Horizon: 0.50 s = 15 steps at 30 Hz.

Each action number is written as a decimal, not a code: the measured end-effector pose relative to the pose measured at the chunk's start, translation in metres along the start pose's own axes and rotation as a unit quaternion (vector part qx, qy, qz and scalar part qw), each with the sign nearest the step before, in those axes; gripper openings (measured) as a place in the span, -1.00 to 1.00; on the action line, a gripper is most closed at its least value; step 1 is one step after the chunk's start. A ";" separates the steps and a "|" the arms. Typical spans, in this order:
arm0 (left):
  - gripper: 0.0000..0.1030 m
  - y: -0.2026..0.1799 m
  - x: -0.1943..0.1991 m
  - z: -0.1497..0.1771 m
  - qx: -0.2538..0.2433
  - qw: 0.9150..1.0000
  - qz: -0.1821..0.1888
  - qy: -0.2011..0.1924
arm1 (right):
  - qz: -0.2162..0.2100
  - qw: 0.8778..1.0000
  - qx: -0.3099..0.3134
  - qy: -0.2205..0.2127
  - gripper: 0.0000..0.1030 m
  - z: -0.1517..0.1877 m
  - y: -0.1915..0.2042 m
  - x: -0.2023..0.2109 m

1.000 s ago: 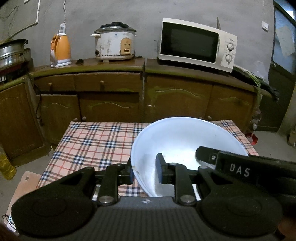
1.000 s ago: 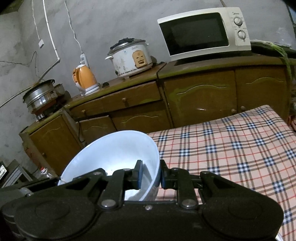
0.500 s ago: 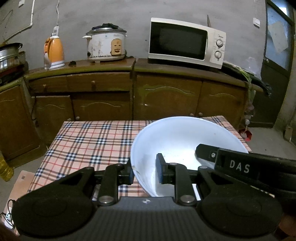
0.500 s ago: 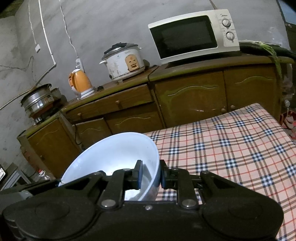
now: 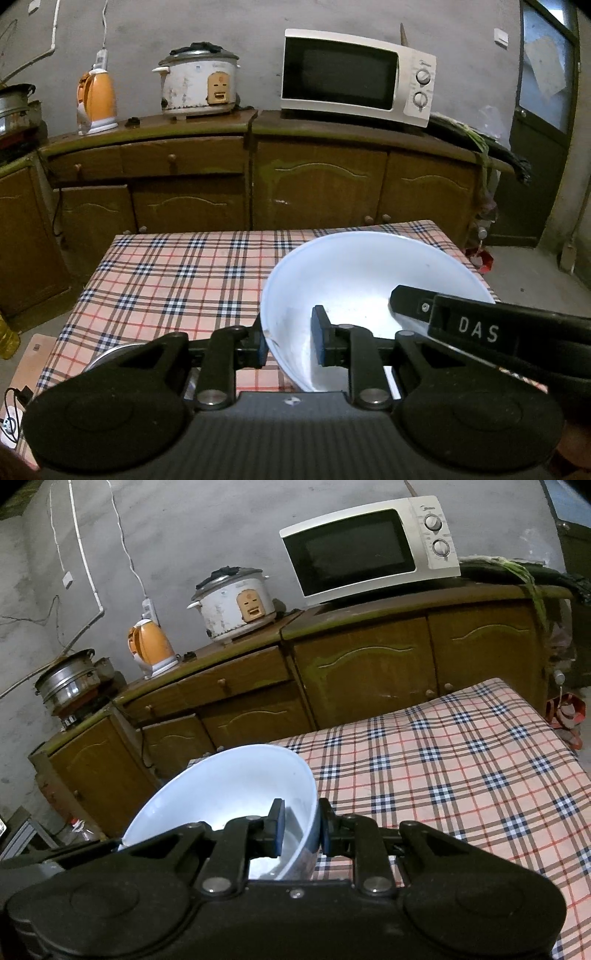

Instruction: Organize plates and bowls

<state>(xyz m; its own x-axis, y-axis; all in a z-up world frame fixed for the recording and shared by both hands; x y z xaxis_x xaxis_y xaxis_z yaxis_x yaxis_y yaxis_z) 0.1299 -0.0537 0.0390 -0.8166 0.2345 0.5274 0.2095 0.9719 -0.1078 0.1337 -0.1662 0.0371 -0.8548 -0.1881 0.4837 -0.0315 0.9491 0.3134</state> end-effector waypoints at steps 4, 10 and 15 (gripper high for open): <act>-0.56 -0.004 0.001 0.002 -0.003 1.000 0.002 0.000 | 0.002 1.000 -0.003 -0.001 -0.51 0.002 -0.003 0.003; -0.56 -0.010 0.003 0.005 -0.008 1.000 0.002 -0.001 | 0.004 1.000 -0.006 -0.002 -0.51 0.005 -0.008 0.008; -0.56 -0.014 0.004 0.006 -0.004 1.000 0.008 -0.001 | 0.009 1.000 -0.004 -0.007 -0.51 0.005 -0.011 0.014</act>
Point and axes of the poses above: each gripper's, at about its wrist camera, not at the fingertips, and x roughly against the way its jaws point, y to its left, z to its underside, the point moved 7 cm from there along -x, roughly the way its jaws point, and after that the axes turned 7 degrees about z, right-handed, at the moved point
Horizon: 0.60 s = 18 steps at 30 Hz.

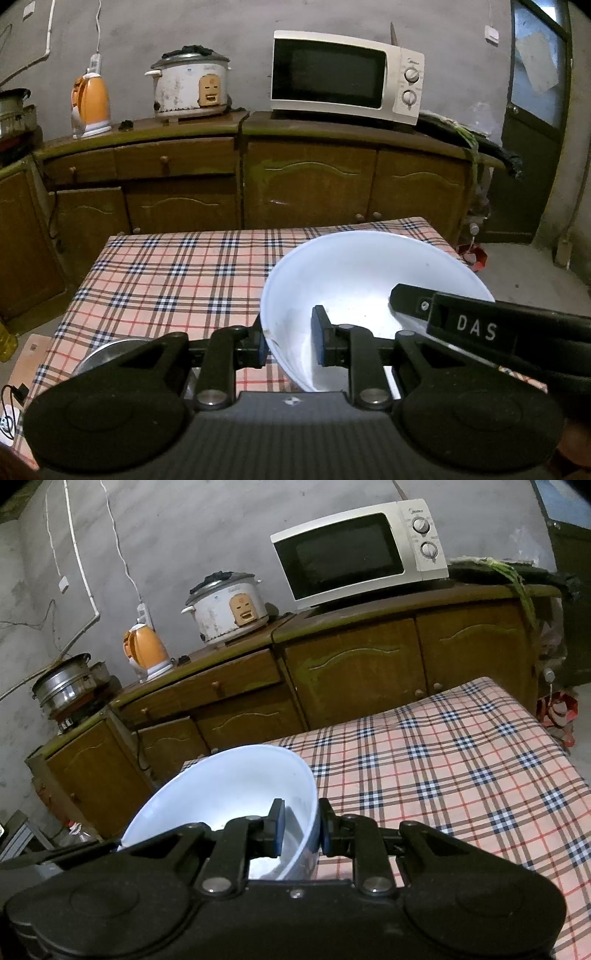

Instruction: Organize plates and bowls

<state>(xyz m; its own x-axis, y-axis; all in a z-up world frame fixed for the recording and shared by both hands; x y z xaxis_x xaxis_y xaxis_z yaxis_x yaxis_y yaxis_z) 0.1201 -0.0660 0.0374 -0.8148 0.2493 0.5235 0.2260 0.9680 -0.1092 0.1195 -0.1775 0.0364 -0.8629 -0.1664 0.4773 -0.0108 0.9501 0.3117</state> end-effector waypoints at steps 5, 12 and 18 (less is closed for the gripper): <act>-0.56 -0.006 0.002 0.001 -0.003 1.000 0.002 -0.001 | 0.002 1.000 -0.005 -0.001 -0.51 0.001 -0.005 0.006; -0.56 -0.012 0.004 0.006 -0.002 1.000 0.011 0.000 | 0.005 1.000 -0.006 -0.003 -0.51 0.002 -0.009 0.012; -0.56 -0.018 0.007 0.008 -0.001 1.000 0.017 0.000 | 0.011 1.000 -0.002 -0.007 -0.51 0.005 -0.015 0.020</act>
Point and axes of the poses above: each gripper's, at about its wrist camera, not at the fingertips, and x roughly against the way its jaws point, y to its left, z to its underside, the point moved 7 cm from there along -x, roughly the way its jaws point, and after that the axes turned 7 degrees about z, right-handed, at the moved point
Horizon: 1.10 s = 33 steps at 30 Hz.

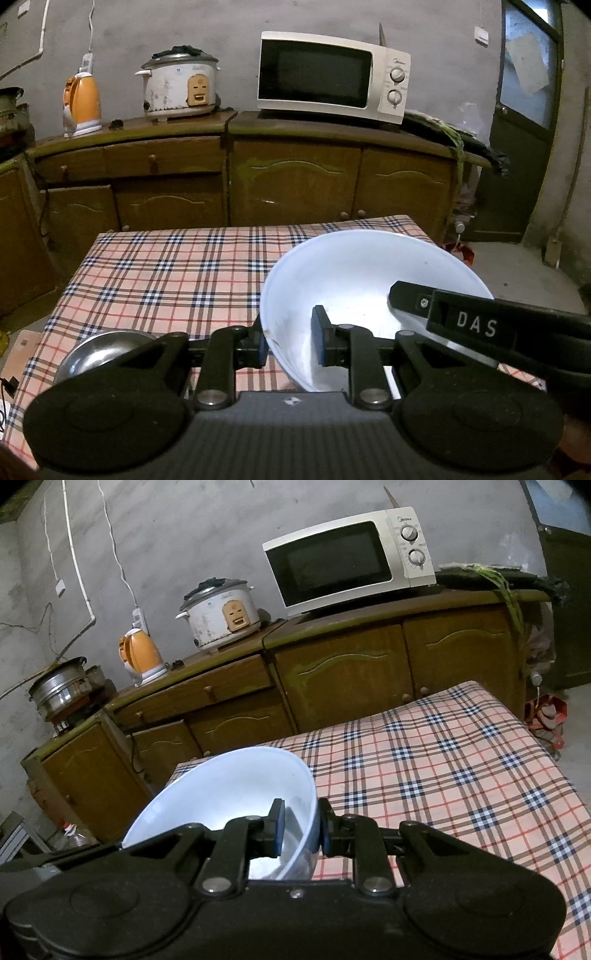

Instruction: Organize plates and bowls

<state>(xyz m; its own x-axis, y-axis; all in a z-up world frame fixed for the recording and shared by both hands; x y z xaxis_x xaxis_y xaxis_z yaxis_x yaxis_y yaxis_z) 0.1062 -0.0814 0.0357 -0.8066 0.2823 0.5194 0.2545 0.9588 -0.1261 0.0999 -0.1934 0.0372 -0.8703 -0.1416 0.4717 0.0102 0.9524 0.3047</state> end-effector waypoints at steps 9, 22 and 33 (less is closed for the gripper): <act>-0.55 -0.007 0.001 0.002 0.002 1.000 0.009 -0.001 | 0.005 1.000 0.001 -0.003 -0.51 0.001 -0.007 0.008; -0.55 -0.018 0.002 0.005 -0.004 1.000 0.020 0.000 | 0.012 1.000 -0.007 -0.007 -0.51 0.002 -0.018 0.020; -0.55 -0.026 0.001 0.008 -0.004 1.000 0.031 0.001 | 0.021 1.000 -0.011 -0.009 -0.51 0.004 -0.026 0.027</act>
Point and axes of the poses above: each gripper's, at about its wrist camera, not at the fingertips, and x roughly against the way its jaws point, y to its left, z to its underside, the point moved 7 cm from there along -x, roughly the way its jaws point, and after that the axes turned 7 degrees about z, right-handed, at the moved point
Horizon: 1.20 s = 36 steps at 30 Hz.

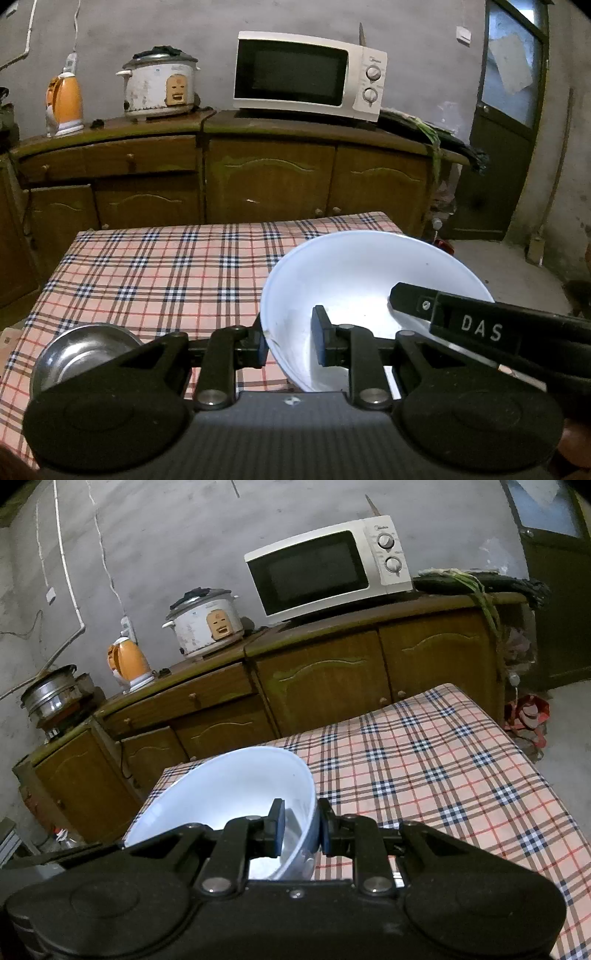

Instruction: Organize plates and bowls

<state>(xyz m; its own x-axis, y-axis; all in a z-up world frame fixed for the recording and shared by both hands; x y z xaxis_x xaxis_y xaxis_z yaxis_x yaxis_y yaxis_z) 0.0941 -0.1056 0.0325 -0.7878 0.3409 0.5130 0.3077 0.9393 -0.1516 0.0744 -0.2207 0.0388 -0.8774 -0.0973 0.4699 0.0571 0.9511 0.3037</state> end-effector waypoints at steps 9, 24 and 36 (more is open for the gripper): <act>-0.55 -0.006 -0.002 0.002 -0.004 1.000 0.007 0.002 | 0.007 1.000 -0.003 -0.003 -0.51 0.003 -0.008 0.005; -0.55 -0.016 -0.005 0.011 -0.012 1.000 0.020 0.009 | 0.017 1.000 -0.016 -0.004 -0.51 0.009 -0.026 0.010; -0.55 -0.025 -0.009 0.015 -0.016 0.999 0.029 0.017 | 0.022 0.999 -0.025 -0.004 -0.51 0.013 -0.040 0.011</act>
<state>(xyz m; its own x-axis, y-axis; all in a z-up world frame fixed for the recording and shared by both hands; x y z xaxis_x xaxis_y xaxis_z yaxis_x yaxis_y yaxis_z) 0.0851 -0.1314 0.0191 -0.7499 0.3927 0.5324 0.3698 0.9161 -0.1549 0.0560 -0.2558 0.0215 -0.8770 -0.0525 0.4776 0.1197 0.9388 0.3229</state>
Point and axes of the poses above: each gripper's, at about its wrist camera, not at the fingertips, and x roughly against the way its jaws point, y to its left, z to its underside, the point moved 7 cm from there along -x, roughly the way its jaws point, and after that the axes turned 7 degrees about z, right-handed, at the moved point
